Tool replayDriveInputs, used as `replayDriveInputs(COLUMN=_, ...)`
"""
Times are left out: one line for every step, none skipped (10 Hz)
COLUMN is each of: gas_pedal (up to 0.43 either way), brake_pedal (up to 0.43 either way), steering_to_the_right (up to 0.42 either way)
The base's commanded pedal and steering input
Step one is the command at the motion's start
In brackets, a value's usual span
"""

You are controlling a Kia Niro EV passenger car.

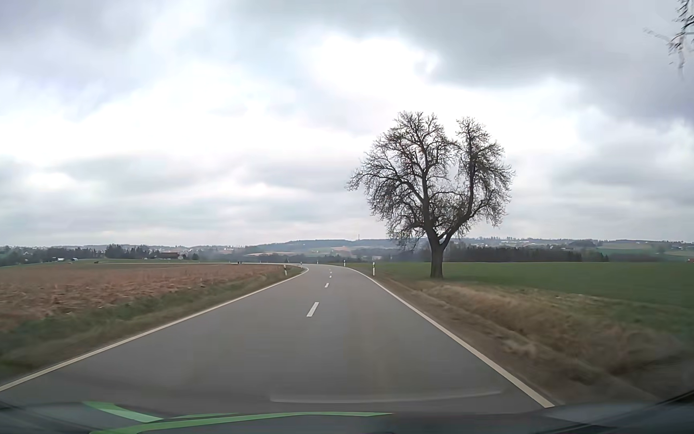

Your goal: Follow the waypoints while adhering to traffic rules and regulations

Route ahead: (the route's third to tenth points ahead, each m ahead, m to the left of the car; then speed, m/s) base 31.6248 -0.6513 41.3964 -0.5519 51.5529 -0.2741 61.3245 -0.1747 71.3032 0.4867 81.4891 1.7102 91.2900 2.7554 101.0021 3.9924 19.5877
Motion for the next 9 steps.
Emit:
replayDriveInputs(gas_pedal=0.13, brake_pedal=0.0, steering_to_the_right=0.0)
replayDriveInputs(gas_pedal=0.13, brake_pedal=0.0, steering_to_the_right=0.0)
replayDriveInputs(gas_pedal=0.13, brake_pedal=0.0, steering_to_the_right=0.0)
replayDriveInputs(gas_pedal=0.13, brake_pedal=0.0, steering_to_the_right=0.0)
replayDriveInputs(gas_pedal=0.13, brake_pedal=0.0, steering_to_the_right=0.0)
replayDriveInputs(gas_pedal=0.13, brake_pedal=0.0, steering_to_the_right=0.0)
replayDriveInputs(gas_pedal=0.13, brake_pedal=0.0, steering_to_the_right=-0.001)
replayDriveInputs(gas_pedal=0.13, brake_pedal=0.0, steering_to_the_right=-0.002)
replayDriveInputs(gas_pedal=0.13, brake_pedal=0.0, steering_to_the_right=-0.003)
